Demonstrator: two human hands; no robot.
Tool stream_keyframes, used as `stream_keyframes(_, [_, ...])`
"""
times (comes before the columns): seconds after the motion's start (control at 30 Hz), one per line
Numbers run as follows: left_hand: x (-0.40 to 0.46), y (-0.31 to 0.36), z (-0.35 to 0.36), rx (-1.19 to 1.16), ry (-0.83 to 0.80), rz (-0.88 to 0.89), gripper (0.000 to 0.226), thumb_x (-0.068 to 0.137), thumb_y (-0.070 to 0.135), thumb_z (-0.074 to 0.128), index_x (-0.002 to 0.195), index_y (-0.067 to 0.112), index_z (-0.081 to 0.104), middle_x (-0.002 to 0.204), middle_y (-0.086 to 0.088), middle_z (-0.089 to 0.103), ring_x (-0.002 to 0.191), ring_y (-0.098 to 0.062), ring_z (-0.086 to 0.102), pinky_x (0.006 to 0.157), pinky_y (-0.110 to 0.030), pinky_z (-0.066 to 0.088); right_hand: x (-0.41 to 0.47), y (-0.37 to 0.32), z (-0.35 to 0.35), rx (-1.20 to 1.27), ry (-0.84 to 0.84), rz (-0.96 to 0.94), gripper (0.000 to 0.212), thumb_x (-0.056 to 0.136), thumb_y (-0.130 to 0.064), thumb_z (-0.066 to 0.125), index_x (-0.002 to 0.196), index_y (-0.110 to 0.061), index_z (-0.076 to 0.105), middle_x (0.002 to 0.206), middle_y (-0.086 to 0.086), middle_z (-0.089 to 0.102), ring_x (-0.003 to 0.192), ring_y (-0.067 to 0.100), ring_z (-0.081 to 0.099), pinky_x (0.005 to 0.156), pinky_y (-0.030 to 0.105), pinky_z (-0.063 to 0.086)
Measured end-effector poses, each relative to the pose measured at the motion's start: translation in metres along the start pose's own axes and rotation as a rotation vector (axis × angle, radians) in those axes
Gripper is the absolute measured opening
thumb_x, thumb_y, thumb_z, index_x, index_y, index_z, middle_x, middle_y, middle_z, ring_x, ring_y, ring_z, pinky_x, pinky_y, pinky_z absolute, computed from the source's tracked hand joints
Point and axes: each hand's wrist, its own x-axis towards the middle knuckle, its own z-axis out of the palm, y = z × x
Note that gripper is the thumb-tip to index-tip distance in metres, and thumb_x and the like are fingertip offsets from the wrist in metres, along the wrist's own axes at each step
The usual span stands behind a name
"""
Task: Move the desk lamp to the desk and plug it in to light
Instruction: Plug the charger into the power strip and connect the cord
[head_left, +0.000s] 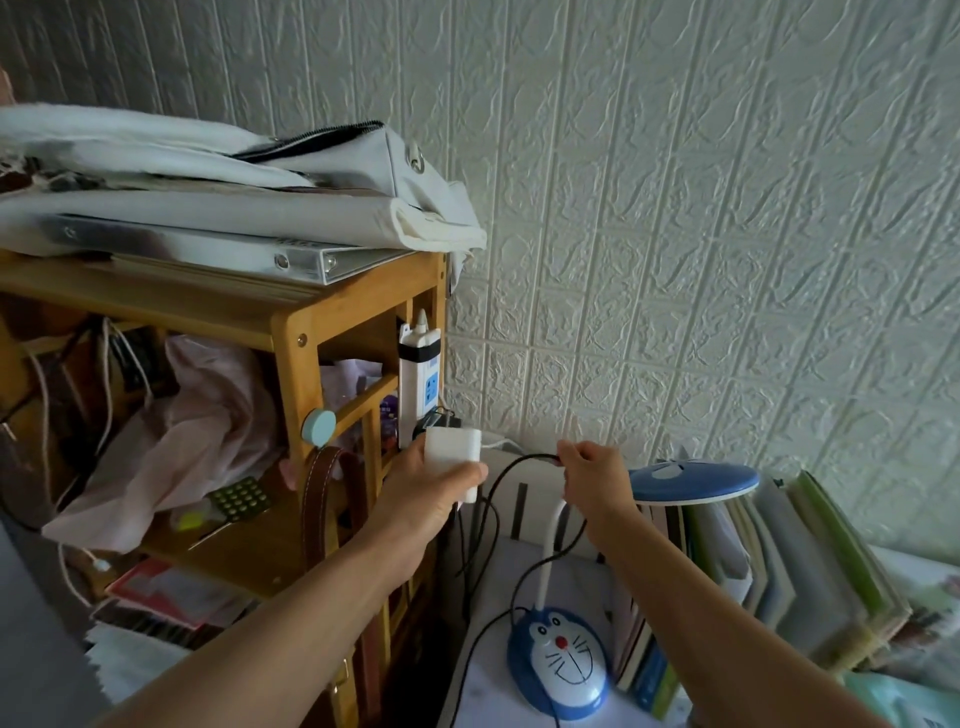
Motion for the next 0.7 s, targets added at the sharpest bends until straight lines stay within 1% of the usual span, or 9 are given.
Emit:
stream_keyframes(0.1, [0.007, 0.0, 0.0, -0.069, 0.06, 0.0, 0.033, 0.079, 0.028, 0.07, 0.11, 0.028, 0.057, 0.106, -0.001, 0.064, 0.095, -0.015, 0.061, 0.063, -0.021, 0.048, -0.002, 0.011, -0.003, -0.168, -0.106, 0.059, 0.023, 0.089, -0.013, 0.049, 0.075, -0.003, 0.065, 0.061, 0.009, 0.053, 0.057, 0.02, 0.048, 0.056, 0.029, 0.039])
stream_keyframes(0.2, [0.013, -0.001, 0.005, -0.132, 0.107, -0.017, 0.032, 0.089, 0.031, 0.057, 0.12, 0.025, 0.052, 0.114, -0.002, 0.059, 0.106, -0.021, 0.057, 0.082, -0.036, 0.051, -0.008, 0.014, -0.001, -0.29, -0.248, 0.017, 0.025, 0.089, -0.015, 0.05, 0.102, 0.0, 0.066, 0.087, 0.006, 0.057, 0.08, 0.019, 0.051, 0.068, 0.026, 0.042])
stream_keyframes(0.27, [0.015, -0.002, 0.009, -0.175, 0.131, -0.043, 0.036, 0.093, 0.033, 0.051, 0.128, 0.024, 0.049, 0.112, -0.003, 0.059, 0.107, -0.023, 0.056, 0.092, -0.046, 0.049, -0.016, 0.003, 0.002, -0.225, -0.234, -0.057, 0.027, 0.09, -0.022, 0.052, 0.111, -0.008, 0.064, 0.095, -0.002, 0.056, 0.086, 0.011, 0.051, 0.061, 0.017, 0.039])
stream_keyframes(0.33, [0.018, -0.003, 0.014, -0.19, 0.152, -0.057, 0.039, 0.095, 0.035, 0.047, 0.132, 0.024, 0.046, 0.116, -0.004, 0.058, 0.109, -0.026, 0.056, 0.098, -0.052, 0.047, -0.025, -0.013, 0.008, -0.107, -0.238, -0.146, 0.027, 0.091, -0.029, 0.053, 0.112, -0.014, 0.063, 0.096, -0.007, 0.059, 0.088, 0.007, 0.053, 0.061, 0.011, 0.037])
stream_keyframes(0.43, [0.023, -0.002, 0.023, -0.175, 0.214, -0.056, 0.042, 0.095, 0.038, 0.043, 0.134, 0.022, 0.045, 0.127, -0.01, 0.056, 0.114, -0.028, 0.055, 0.102, -0.051, 0.043, -0.038, -0.035, 0.015, -0.052, -0.351, -0.26, 0.026, 0.089, -0.037, 0.055, 0.103, -0.016, 0.064, 0.085, -0.011, 0.064, 0.08, 0.006, 0.06, 0.065, 0.016, 0.044])
stream_keyframes(0.53, [0.029, 0.002, 0.03, -0.201, 0.262, -0.077, 0.046, 0.096, 0.038, 0.041, 0.137, 0.019, 0.042, 0.124, -0.008, 0.055, 0.111, -0.026, 0.056, 0.102, -0.045, 0.043, -0.042, -0.044, 0.022, -0.089, -0.42, -0.291, 0.02, 0.086, -0.035, 0.061, 0.093, -0.017, 0.065, 0.082, -0.006, 0.069, 0.077, 0.007, 0.066, 0.069, 0.019, 0.051])
stream_keyframes(0.6, [0.033, 0.005, 0.035, -0.222, 0.274, -0.093, 0.047, 0.096, 0.038, 0.04, 0.139, 0.019, 0.04, 0.122, -0.009, 0.055, 0.11, -0.027, 0.056, 0.102, -0.047, 0.043, -0.038, -0.045, 0.024, -0.079, -0.397, -0.295, 0.009, 0.085, -0.03, 0.064, 0.08, -0.022, 0.063, 0.071, -0.008, 0.066, 0.058, -0.003, 0.062, 0.053, 0.009, 0.047])
stream_keyframes(0.63, [0.033, 0.006, 0.037, -0.211, 0.279, -0.093, 0.047, 0.096, 0.038, 0.039, 0.139, 0.018, 0.04, 0.121, -0.01, 0.056, 0.109, -0.027, 0.056, 0.102, -0.046, 0.044, -0.035, -0.045, 0.025, -0.058, -0.389, -0.282, 0.01, 0.085, -0.028, 0.064, 0.08, -0.02, 0.063, 0.068, -0.008, 0.065, 0.05, -0.006, 0.059, 0.045, 0.005, 0.044])
stream_keyframes(0.7, [0.034, 0.008, 0.039, -0.172, 0.294, -0.083, 0.044, 0.097, 0.037, 0.036, 0.136, 0.018, 0.042, 0.121, -0.009, 0.056, 0.106, -0.024, 0.055, 0.099, -0.043, 0.044, -0.03, -0.045, 0.025, -0.028, -0.369, -0.253, 0.017, 0.086, -0.025, 0.064, 0.09, -0.008, 0.063, 0.067, -0.003, 0.064, 0.043, -0.006, 0.057, 0.039, 0.006, 0.04])
